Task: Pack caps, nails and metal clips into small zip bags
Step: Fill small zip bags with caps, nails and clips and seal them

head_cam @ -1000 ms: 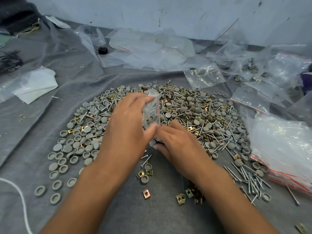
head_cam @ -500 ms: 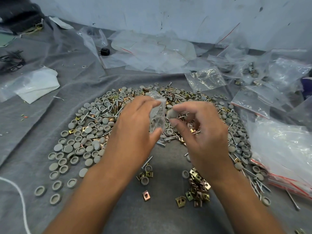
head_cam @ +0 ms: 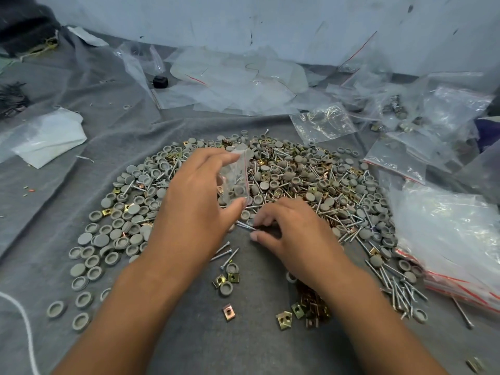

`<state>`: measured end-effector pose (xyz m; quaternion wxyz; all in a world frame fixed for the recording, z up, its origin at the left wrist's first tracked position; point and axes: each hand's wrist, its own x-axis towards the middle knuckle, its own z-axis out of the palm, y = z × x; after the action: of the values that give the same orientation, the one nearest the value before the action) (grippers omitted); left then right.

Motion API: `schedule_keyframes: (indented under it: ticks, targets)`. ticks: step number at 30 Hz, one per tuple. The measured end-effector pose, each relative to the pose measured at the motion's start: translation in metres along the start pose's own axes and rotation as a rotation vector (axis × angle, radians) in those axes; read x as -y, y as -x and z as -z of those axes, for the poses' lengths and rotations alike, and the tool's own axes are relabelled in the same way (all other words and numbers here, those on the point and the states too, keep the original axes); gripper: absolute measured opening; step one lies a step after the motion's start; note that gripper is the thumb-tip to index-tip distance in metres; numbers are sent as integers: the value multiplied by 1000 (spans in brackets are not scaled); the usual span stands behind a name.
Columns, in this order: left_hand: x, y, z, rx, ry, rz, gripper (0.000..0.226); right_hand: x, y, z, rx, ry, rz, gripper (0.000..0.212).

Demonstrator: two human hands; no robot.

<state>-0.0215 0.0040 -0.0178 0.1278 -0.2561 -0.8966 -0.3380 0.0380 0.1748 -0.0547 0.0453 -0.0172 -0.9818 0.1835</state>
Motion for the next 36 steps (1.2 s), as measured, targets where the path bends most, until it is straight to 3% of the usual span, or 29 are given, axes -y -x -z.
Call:
schedule_keyframes:
  ticks: [9,14,18,21,25,33,36]
  targets:
    - [2,0,-2,-4,-13,-5,67,13,2,-8,-50,217,52,17]
    - [1,1,-3,-11,-9,-12,66,-2,1,7,-8,-93,-72,11]
    - [-2,1,-5,-18,-11,-20,65,-1,5,23,-273,-472,-5,9]
    - [-7,3,-6,-7,-5,-41,65,10,5,26,-387,-449,108,7]
    - [-11,4,-8,11,-11,-61,64,20,2,24,-412,-398,172,4]
    - [-14,5,-11,14,-20,-82,58,24,-1,17,-456,-311,80,4]
    - [-14,6,-12,24,-18,-78,58,29,-2,16,-444,-363,51,15]
